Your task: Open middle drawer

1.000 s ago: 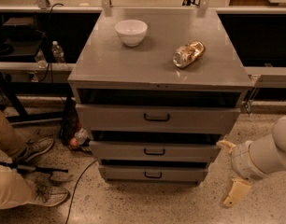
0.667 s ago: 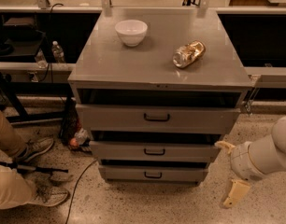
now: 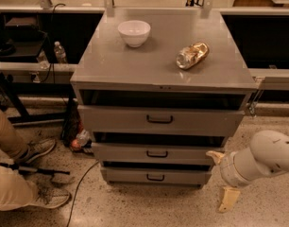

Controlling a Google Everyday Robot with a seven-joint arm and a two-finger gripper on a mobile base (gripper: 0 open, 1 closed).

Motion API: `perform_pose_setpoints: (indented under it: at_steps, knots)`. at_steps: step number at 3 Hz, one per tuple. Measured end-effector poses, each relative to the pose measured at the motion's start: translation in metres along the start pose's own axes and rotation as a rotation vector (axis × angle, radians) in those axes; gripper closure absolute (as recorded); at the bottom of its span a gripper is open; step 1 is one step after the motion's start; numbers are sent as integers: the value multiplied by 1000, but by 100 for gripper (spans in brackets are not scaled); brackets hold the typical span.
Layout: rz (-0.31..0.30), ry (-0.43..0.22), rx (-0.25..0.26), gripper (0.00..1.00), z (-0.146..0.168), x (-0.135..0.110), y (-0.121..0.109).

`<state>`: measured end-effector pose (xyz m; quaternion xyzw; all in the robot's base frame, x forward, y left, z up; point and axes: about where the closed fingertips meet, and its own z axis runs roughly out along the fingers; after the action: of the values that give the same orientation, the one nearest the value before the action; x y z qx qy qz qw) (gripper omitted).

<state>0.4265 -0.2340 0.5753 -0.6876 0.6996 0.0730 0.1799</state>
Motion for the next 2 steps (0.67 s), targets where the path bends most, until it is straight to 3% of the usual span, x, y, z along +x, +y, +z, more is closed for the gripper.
perform_pose_setpoints:
  at_steps: [2]
  knots:
    - [-60,32,98,0,90,29,-57]
